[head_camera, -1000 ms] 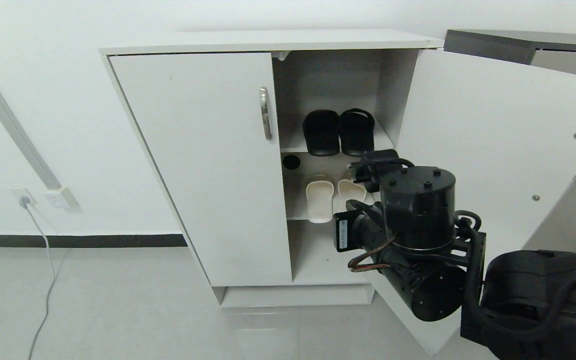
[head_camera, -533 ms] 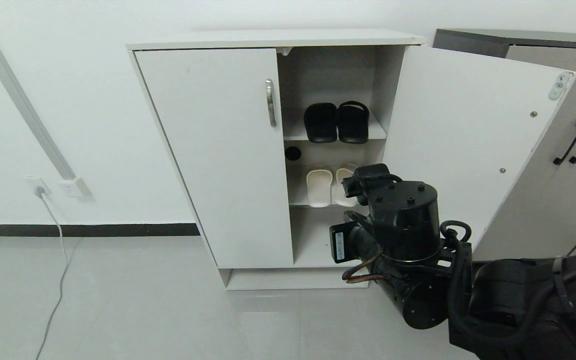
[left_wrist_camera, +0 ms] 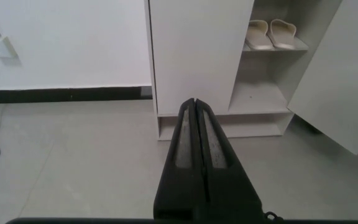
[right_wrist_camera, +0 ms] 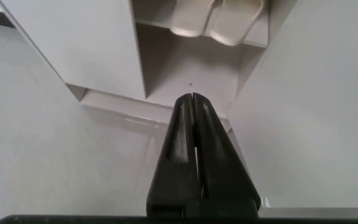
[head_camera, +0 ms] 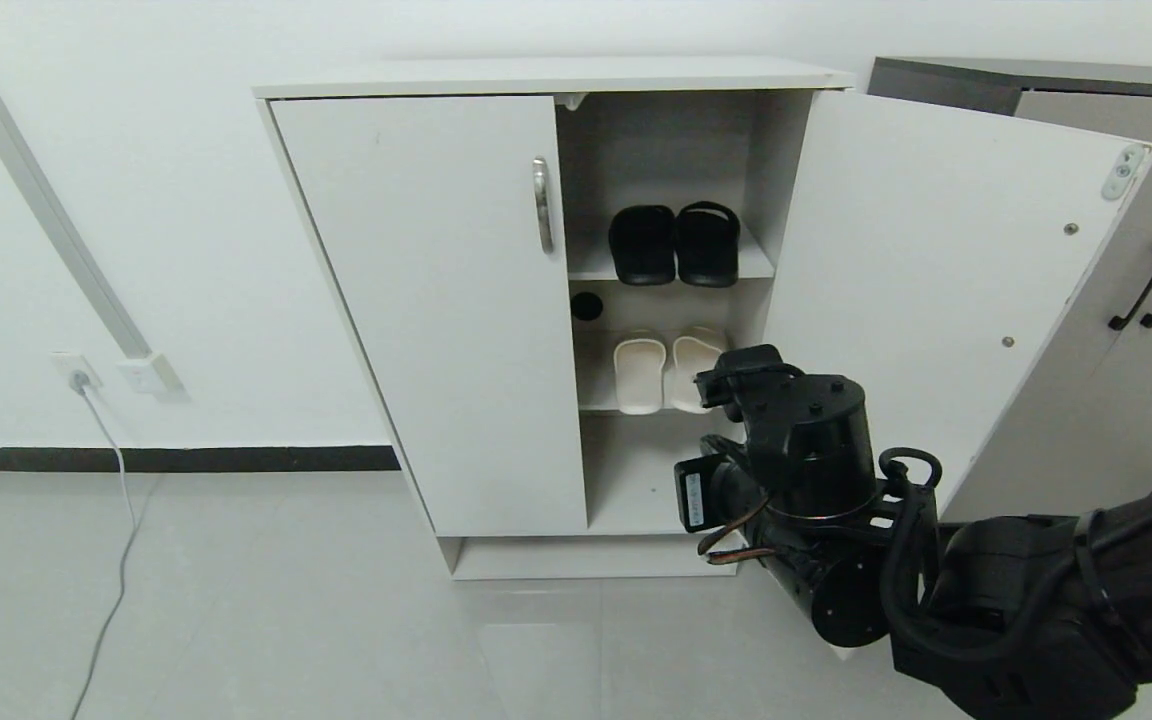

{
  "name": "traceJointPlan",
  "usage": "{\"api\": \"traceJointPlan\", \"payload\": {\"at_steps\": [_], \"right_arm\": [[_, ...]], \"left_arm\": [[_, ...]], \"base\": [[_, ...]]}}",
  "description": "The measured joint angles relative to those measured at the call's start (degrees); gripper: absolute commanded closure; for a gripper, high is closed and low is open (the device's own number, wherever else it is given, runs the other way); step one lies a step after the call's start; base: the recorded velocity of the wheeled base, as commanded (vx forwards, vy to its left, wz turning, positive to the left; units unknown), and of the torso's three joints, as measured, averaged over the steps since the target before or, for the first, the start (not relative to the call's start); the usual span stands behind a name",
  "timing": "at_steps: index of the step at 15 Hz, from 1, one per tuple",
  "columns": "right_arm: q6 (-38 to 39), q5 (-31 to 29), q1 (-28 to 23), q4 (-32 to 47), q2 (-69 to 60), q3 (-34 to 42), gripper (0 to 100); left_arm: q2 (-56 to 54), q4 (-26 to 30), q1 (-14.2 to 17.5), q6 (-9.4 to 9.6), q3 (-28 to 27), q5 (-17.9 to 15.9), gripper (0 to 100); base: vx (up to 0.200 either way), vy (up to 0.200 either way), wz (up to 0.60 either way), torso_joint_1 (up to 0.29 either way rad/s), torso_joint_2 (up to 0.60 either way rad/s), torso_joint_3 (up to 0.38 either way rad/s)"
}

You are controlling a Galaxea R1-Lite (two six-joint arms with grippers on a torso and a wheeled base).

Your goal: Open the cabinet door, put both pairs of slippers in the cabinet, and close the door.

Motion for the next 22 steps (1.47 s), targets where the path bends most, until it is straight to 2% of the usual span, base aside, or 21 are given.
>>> {"api": "traceJointPlan", "payload": {"at_steps": [11,14,22], "right_arm": [[-0.20,0.68,-0.55,-0.48,0.22,0.41,100],[-0.27,0.68,-0.50,-0.48,0.22,0.41,100],[-0.30,0.63,-0.50,-0.55,0.33,0.52,100]], "left_arm": [[0.00,0.10,0.00,0.00,0.00,0.00,100],[0.00,0.13,-0.02,0.00,0.05,-0.02,100],[0.00,0.00,0.02,0.02,0.00,-0.06,100]], "base": [[0.000,0.000,0.00,0.000,-0.01,-0.014],[0.000,0.000,0.00,0.007,-0.21,-0.329],[0.000,0.000,0.00,0.079,-0.48,-0.365]]}}
